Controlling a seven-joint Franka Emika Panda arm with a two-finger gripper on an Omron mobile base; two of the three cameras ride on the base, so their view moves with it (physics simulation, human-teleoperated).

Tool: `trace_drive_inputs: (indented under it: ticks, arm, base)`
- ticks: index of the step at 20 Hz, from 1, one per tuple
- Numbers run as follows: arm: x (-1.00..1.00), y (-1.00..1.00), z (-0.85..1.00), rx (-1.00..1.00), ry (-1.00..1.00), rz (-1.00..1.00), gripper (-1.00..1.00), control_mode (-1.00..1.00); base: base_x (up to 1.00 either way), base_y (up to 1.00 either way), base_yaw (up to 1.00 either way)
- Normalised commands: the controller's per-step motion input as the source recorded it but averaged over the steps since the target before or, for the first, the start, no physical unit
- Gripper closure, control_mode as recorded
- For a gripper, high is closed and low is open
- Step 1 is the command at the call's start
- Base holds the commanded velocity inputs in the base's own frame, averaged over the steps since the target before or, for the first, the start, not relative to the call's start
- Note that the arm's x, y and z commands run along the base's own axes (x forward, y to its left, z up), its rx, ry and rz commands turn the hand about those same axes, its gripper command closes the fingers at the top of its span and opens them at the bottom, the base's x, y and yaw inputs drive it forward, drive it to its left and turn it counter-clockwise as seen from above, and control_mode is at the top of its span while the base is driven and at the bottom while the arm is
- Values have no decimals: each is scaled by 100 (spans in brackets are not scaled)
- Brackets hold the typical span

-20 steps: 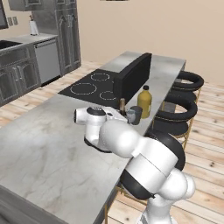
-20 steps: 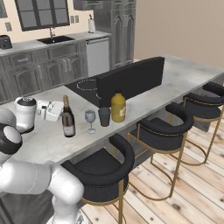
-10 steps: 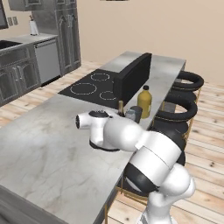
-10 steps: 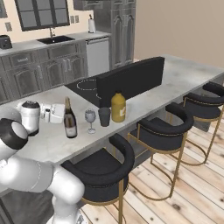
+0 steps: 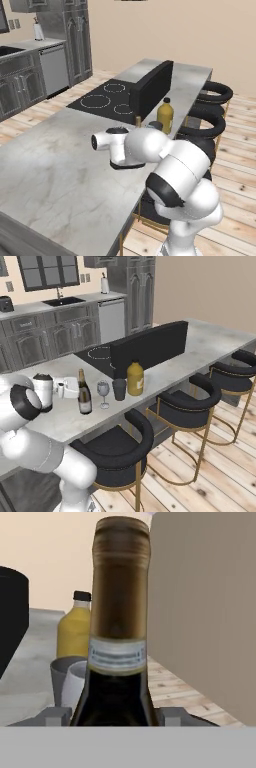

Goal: There is a wine glass and glass cup on the dining counter. Place the wine bottle next to the wine glass and the juice bottle next to the glass cup.

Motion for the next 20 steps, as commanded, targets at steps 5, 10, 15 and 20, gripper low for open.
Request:
trace_drive_inputs:
  ticks: [5, 10, 15, 20]
  arm:
    - [23, -7, -10, 1, 0, 7, 100, -100]
    - [22, -1, -17, 5, 0, 5, 100, -100]
    - [21, 0, -18, 4, 0, 4, 100, -100]
    - [21, -1, -15, 2, 0, 4, 100, -100]
  base:
    - [0, 0, 0]
    - [0, 0, 0]
    - [0, 0, 0]
    - [0, 0, 0]
